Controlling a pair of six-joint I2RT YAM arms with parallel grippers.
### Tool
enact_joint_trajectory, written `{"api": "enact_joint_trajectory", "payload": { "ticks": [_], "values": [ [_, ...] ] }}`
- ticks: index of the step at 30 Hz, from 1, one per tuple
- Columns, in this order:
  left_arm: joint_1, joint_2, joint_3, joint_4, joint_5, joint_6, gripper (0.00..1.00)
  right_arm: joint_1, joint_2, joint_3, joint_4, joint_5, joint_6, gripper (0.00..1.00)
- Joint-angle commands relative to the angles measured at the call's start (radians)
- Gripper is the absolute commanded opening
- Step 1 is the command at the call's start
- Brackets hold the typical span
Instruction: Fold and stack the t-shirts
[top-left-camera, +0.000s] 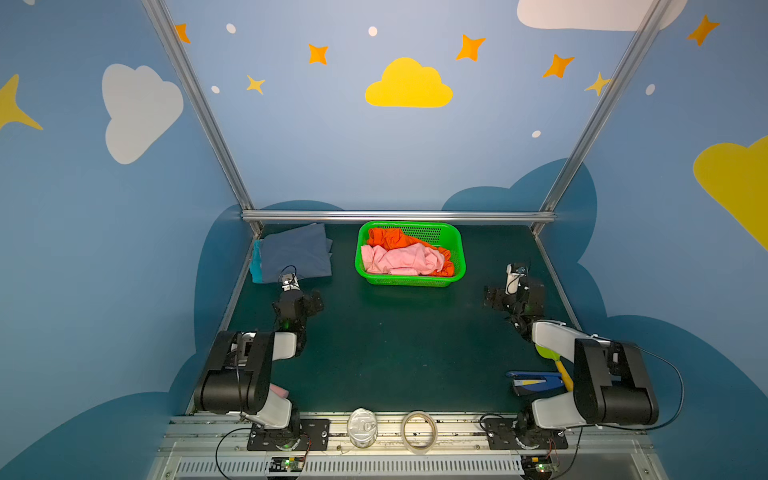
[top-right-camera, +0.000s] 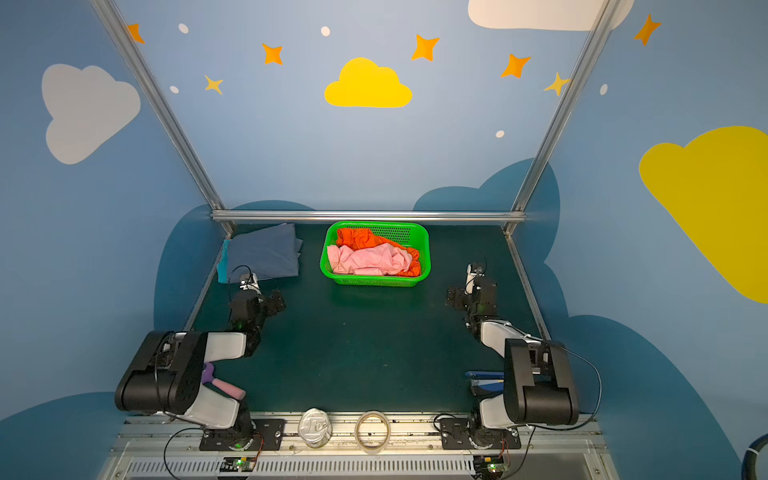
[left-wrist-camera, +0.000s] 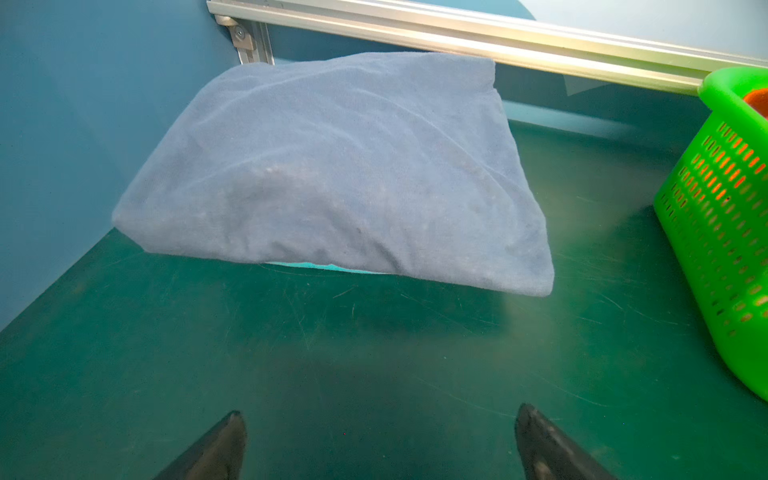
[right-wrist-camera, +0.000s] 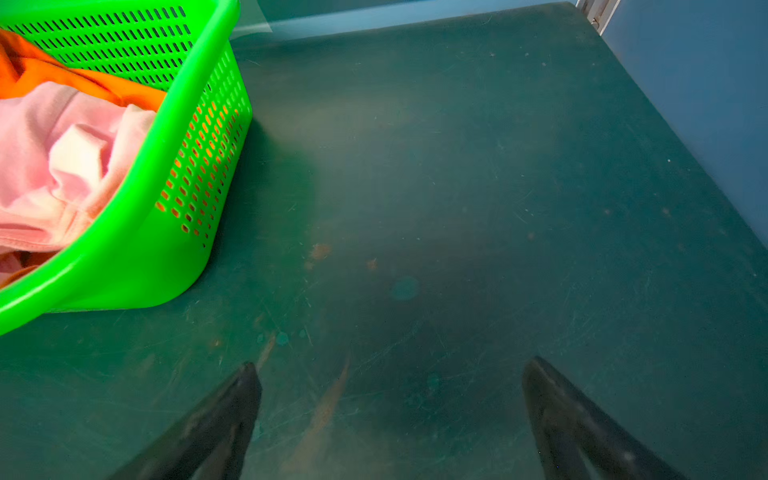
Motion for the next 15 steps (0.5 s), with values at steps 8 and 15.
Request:
{"api": "enact_joint_trajectory", "payload": {
  "ticks": [8,15],
  "values": [
    [-0.001,-0.011,0.019,-0.013,0.010,0.009,1.00,-0.002,0.009,-0.002,-0.012,-0.003,0.002,0.98],
    [-0.001,-0.011,0.018,-0.013,0.010,0.010,1.00,-0.006,0.008,-0.002,-0.012,-0.011,0.003,0.99]
  ]
}}
